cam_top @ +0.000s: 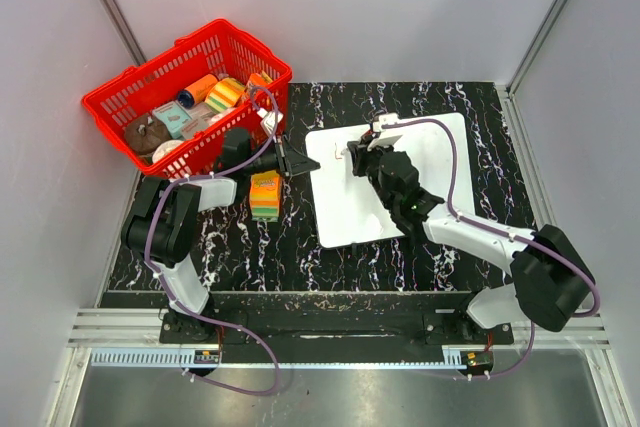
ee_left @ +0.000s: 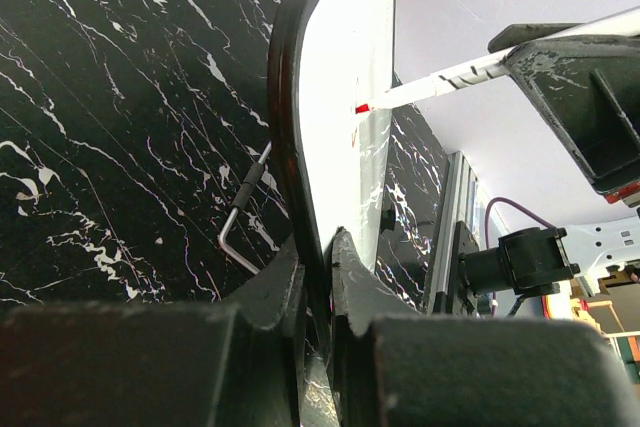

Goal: Write a sentence on the whiteboard

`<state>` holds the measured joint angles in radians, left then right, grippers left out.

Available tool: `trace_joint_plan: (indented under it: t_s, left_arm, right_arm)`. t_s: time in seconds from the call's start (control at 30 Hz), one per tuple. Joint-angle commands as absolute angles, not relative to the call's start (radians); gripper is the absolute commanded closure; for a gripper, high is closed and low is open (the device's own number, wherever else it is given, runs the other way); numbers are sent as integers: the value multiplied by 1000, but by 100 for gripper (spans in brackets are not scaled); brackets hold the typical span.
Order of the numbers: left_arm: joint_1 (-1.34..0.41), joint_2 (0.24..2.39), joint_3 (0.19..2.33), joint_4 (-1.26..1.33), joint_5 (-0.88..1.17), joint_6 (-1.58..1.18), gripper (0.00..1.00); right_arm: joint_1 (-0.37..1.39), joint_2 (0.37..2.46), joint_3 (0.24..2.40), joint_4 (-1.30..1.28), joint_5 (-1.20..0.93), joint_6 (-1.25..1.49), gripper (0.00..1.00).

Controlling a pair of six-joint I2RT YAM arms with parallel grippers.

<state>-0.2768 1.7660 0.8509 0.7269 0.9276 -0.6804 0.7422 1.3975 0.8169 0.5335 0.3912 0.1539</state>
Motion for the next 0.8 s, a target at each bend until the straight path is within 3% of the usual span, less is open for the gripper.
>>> trace_joint_plan:
  t_s: [0.0,0.77]
  left_arm:
    - [-302,1761,864,713,888,-509,100]
    - [-302,1761,867,706,885,-505,100]
  right_arm:
    - [732,1370,788,508,396,152,100]
    - [727,1377,807,499,494,152,100]
